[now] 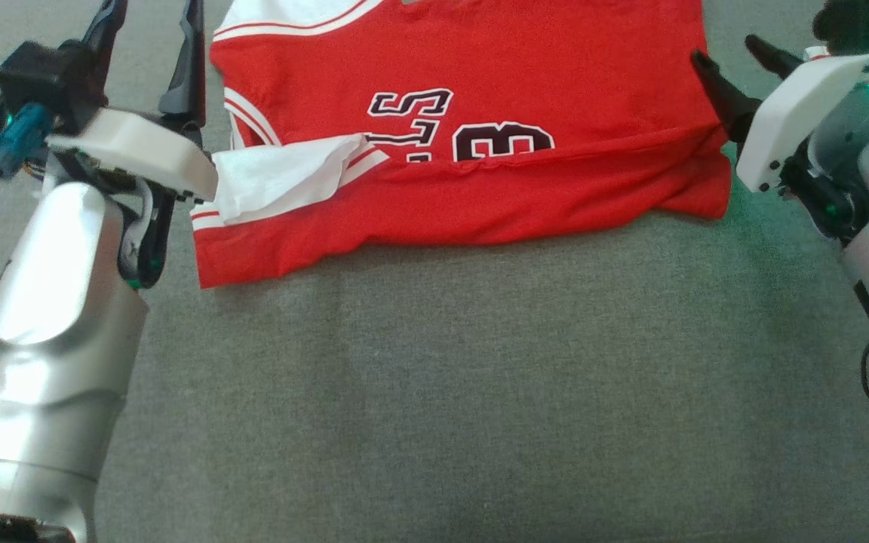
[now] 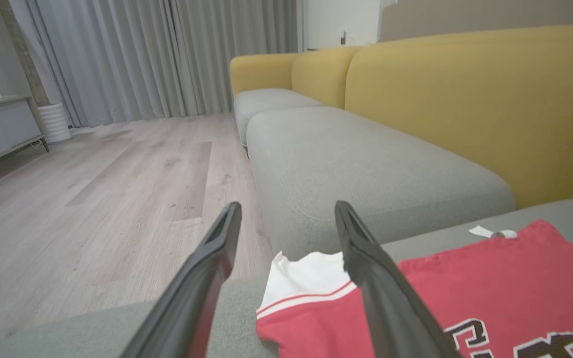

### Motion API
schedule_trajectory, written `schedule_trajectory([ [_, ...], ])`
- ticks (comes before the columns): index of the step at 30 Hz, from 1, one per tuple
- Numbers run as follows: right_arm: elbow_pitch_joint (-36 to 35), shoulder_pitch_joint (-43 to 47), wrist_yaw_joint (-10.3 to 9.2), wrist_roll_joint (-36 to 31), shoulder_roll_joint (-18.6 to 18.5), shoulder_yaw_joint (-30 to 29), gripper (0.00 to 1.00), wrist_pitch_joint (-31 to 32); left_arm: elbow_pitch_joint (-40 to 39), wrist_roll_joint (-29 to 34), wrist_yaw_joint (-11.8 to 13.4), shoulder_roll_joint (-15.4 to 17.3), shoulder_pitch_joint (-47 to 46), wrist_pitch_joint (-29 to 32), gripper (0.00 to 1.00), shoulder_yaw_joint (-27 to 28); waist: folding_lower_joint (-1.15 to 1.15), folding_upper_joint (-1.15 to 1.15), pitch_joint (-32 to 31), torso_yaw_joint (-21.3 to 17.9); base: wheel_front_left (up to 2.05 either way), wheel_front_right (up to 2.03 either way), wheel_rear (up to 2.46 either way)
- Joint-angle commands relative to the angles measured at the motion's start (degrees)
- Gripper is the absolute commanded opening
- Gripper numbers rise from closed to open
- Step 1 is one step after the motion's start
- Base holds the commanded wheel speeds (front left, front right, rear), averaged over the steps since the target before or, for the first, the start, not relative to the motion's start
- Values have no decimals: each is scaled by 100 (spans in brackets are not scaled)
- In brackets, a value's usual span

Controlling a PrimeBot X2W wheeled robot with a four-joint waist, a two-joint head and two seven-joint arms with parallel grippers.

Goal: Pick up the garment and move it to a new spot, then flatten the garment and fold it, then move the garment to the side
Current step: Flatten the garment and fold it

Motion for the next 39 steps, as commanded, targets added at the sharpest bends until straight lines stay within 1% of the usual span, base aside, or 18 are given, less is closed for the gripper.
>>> schedule_trajectory([
  [1, -61, -57, -4, -116, 5, -42, 100, -300, -67, -33, 42, 165, -178, -259, 100, 258, 0, 0, -50, 24, 0, 0, 0],
  [5, -52, 56, -4, -338, 2, -64, 100, -1091, 2, -137, 21, 56, -82, -823, 100, 362, 0, 0, -213, 64, 0, 0, 0],
  [10, -156, 406, -4, -707, 0, -150, 100, -2018, -232, -221, 64, -19, 325, -1112, 100, 474, 0, 0, -481, 82, 0, 0, 0],
  [13, -188, 686, -4, -955, 73, -401, 100, -2483, -542, -246, 144, -69, 703, -1190, 100, 587, 0, 0, -649, 66, 0, 0, 0],
  [16, -247, 1013, -4, -1333, 241, -818, 100, -2753, -903, -213, 202, -155, 1166, -1219, 100, 643, 0, 0, -810, 44, 0, 0, 0],
  [19, -401, 1419, -4, -1737, 493, -1421, 100, -2861, -1346, -121, 330, -300, 1664, -1225, 100, 760, 0, 0, -952, 22, 0, 0, 0],
  [22, -658, 1919, -4, -2157, 821, -2039, 100, -2893, -1703, -37, 410, -494, 2193, -1227, 100, 896, 0, 0, -1078, 9, 0, 0, 0],
  [27, -1187, 2858, -4, -2746, 1384, -2812, 100, -2902, -1935, 224, 493, -783, 2930, -1228, 100, 1074, 0, 0, -1251, 19, 0, 0, 0],
  [30, -1442, 3330, -4, -3102, 1635, -2973, 100, -2901, -1920, 312, 470, -946, 3243, -1228, 100, 1168, 0, 0, -1281, 21, 0, 0, 0],
  [32, -1574, 3547, -4, -3210, 1770, -3117, 100, -2876, -1835, 383, 438, -1016, 3357, -1228, 100, 1195, 0, 0, -1277, 27, 0, 0, 0],
  [36, -1865, 3703, -4, -3335, 1927, -3288, 100, -2778, -1587, 502, 394, -1084, 3355, -1228, 100, 1239, 0, 0, -1199, -7, 0, 0, 0],
  [39, -2095, 3691, -4, -3380, 1983, -3298, 100, -2671, -1196, 559, 363, -1060, 3193, -1226, 100, 1216, 0, 0, -1093, -55, 0, 0, 0],
])
